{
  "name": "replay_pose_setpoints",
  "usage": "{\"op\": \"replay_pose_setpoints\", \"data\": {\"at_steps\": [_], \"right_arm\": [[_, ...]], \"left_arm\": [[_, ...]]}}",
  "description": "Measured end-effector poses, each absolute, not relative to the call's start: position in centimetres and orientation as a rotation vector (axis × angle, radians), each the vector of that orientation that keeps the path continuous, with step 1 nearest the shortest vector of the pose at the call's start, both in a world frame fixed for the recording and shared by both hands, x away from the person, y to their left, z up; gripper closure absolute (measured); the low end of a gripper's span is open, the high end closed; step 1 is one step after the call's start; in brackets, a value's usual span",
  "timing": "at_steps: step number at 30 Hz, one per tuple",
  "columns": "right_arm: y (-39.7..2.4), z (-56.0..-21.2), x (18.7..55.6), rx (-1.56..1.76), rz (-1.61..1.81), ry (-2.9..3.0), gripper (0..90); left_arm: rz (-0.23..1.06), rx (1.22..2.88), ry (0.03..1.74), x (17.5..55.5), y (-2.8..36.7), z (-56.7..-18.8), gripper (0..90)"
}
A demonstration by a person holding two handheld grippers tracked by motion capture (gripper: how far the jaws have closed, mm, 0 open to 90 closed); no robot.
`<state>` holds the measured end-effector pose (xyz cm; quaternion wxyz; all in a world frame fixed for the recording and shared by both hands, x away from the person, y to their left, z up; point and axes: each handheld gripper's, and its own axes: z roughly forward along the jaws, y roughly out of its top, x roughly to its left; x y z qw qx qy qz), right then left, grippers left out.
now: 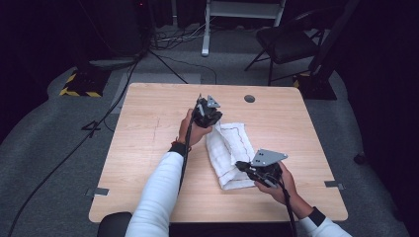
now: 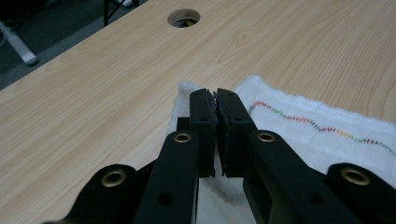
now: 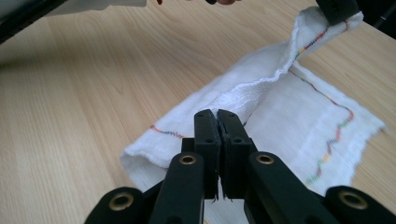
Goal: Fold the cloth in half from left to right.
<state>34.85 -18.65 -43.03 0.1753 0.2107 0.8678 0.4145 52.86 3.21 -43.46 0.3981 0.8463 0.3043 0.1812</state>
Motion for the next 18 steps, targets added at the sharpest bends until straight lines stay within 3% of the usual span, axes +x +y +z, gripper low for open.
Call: {"op": "replay_pose_setpoints", "data": {"at_steps": [15,18], "right_arm": [[-23.3,-44.3,33.8,0.717,1.075,2.433,87.3],[-24.1,-45.0,34.1,0.755,1.053,2.437,86.6]], "left_arm": [[0.409,2.185,0.704,53.8,-2.5,-45.2,85.4],[0.422,2.168,0.723,53.8,-3.3,-45.8,82.1]]}}
